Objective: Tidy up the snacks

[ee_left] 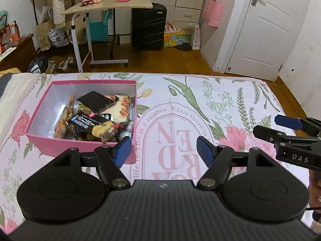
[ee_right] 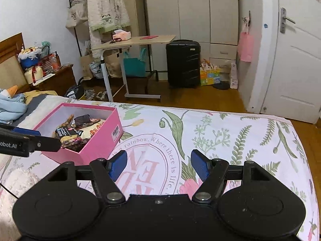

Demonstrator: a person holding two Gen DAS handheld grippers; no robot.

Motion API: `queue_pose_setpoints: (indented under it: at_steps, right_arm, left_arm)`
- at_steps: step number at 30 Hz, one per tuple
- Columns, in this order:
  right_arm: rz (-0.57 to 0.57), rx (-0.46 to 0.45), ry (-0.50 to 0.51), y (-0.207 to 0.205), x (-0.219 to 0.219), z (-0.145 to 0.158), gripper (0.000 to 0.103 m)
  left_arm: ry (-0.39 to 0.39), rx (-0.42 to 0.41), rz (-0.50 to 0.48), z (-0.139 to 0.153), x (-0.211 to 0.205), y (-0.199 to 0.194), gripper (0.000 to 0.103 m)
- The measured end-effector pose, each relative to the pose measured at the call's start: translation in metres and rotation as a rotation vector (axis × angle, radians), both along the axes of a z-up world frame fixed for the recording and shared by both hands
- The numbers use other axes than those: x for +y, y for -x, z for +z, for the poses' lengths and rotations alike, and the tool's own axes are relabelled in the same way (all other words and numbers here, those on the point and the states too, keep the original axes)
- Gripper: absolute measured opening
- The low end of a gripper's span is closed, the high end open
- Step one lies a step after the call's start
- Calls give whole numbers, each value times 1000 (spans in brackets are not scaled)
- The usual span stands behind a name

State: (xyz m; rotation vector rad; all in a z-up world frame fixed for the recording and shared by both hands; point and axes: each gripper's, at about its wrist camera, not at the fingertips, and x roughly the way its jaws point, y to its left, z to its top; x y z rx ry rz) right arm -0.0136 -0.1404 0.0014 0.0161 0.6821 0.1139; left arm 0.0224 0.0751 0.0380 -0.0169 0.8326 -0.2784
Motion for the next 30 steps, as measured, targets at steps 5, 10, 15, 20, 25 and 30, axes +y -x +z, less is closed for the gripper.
queue_pose_setpoints:
  at_steps: [5, 10, 15, 20, 25, 30]
  right_arm:
    - [-23, -1, 33, 12, 2, -3, 77]
    - [-49, 13, 34, 18, -1, -5, 82]
    - [-46, 33, 23, 22, -1, -8, 83]
    - [-48, 12, 65, 28, 3, -10, 94]
    - [-97, 13, 123, 27, 5, -16, 100]
    - [-123, 12, 163, 26, 3, -19, 100]
  left_arm:
    - [13, 9, 13, -5, -2, 10, 72]
    - [6, 3, 12, -6, -2, 21, 73]
    - [-2, -36, 10, -5, -4, 30, 82]
    - [-37, -74, 21, -8, -8, 36, 99]
    - [-83, -91, 38, -16, -11, 39, 103]
    - [-76, -73, 60, -27, -9, 38, 103]
